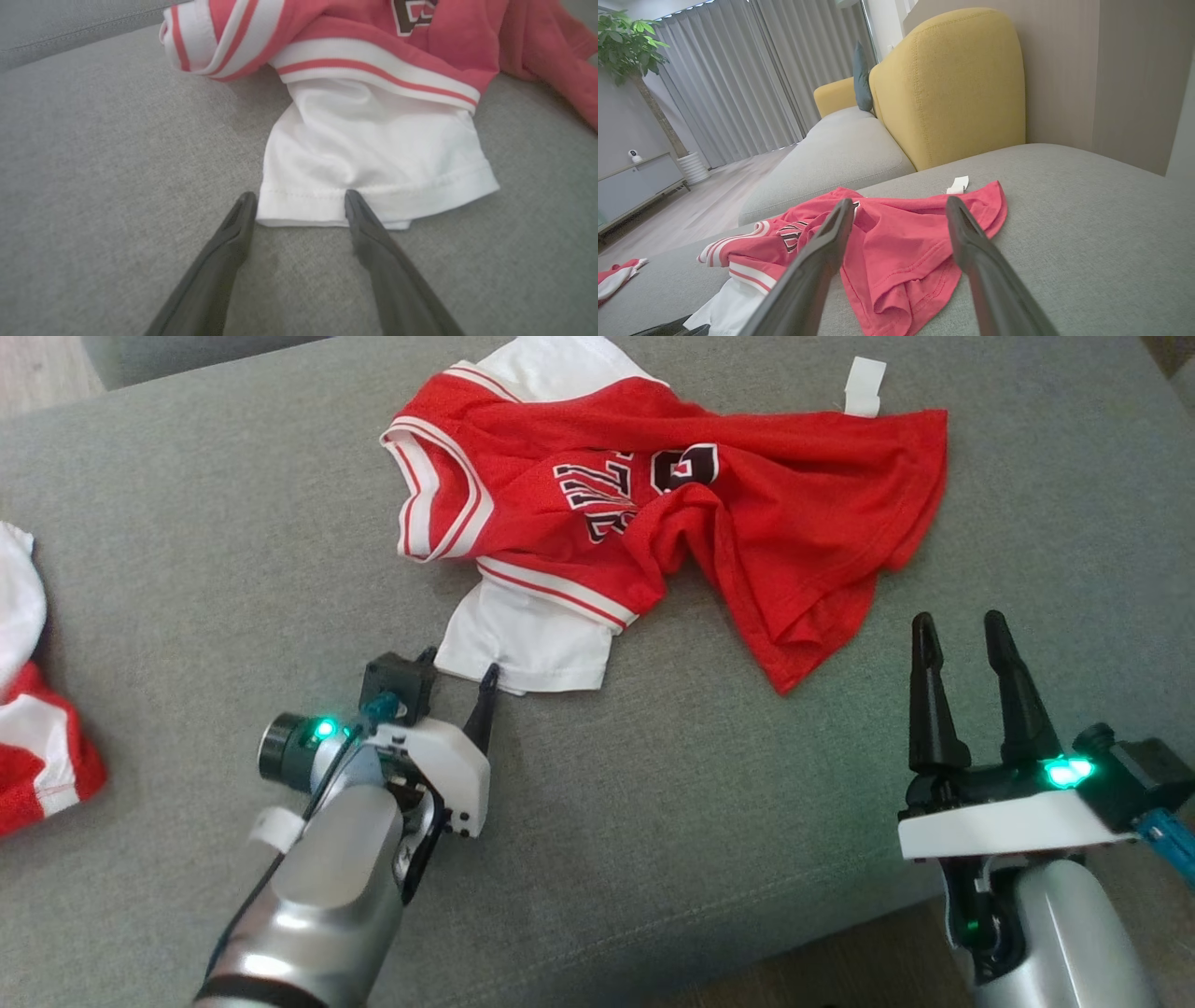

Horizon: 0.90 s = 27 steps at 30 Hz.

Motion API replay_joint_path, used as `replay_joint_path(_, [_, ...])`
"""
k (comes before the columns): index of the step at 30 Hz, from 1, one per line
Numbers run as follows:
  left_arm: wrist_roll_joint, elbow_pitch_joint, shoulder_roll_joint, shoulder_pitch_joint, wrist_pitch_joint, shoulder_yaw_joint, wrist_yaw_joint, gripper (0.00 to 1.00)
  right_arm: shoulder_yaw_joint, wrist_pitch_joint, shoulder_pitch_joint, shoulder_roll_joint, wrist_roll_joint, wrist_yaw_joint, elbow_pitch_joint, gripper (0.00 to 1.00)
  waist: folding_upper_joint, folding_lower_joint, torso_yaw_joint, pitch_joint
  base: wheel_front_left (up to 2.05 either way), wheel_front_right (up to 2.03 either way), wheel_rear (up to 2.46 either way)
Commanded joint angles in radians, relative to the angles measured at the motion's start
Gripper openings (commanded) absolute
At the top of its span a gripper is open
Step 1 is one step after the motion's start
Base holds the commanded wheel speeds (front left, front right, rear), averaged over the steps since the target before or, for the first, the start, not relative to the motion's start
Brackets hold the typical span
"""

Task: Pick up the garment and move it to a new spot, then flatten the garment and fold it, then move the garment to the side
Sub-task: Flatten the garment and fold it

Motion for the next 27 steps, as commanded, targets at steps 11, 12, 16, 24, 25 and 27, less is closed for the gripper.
replay_joint_path(11, [-0.041, 0.095, 0.007, -0.079, 0.007, -0.007, 0.005, 1.0, 0.023, -0.017, -0.029, -0.003, -0.006, 0.007, -0.037, 1.0, 0.0, 0.0, -0.007, 0.008, 0.0, 0.0, 0.0])
replay_joint_path(12, [-0.043, 0.103, 0.007, -0.083, 0.007, -0.01, 0.008, 1.0, 0.023, -0.017, -0.029, -0.003, -0.006, 0.007, -0.037, 1.0, 0.0, 0.0, -0.007, 0.008, 0.0, 0.0, 0.0])
replay_joint_path(16, [-0.065, 0.121, 0.007, -0.089, 0.009, -0.027, 0.0, 0.75, 0.022, -0.018, -0.029, -0.003, -0.011, 0.007, -0.035, 1.0, 0.0, 0.0, -0.005, 0.007, 0.0, 0.0, 0.0])
replay_joint_path(24, [-0.139, 0.056, 0.007, -0.075, -0.028, -0.027, 0.026, 0.0, 0.01, 0.028, -0.015, -0.003, -0.035, 0.007, 0.028, 1.0, 0.0, 0.0, 0.034, -0.021, 0.0, 0.0, 0.0])
replay_joint_path(25, [-0.146, 0.035, 0.007, -0.072, -0.032, -0.017, 0.037, 0.0, 0.006, 0.043, -0.013, -0.003, -0.043, 0.007, 0.043, 1.0, 0.0, 0.0, 0.042, -0.025, 0.0, 0.0, 0.0])
replay_joint_path(27, [-0.151, -0.026, 0.007, -0.062, -0.035, 0.005, 0.057, 0.0, -0.002, 0.073, -0.008, -0.003, -0.052, 0.007, 0.076, 1.0, 0.0, 0.0, 0.062, -0.034, 0.0, 0.0, 0.0])
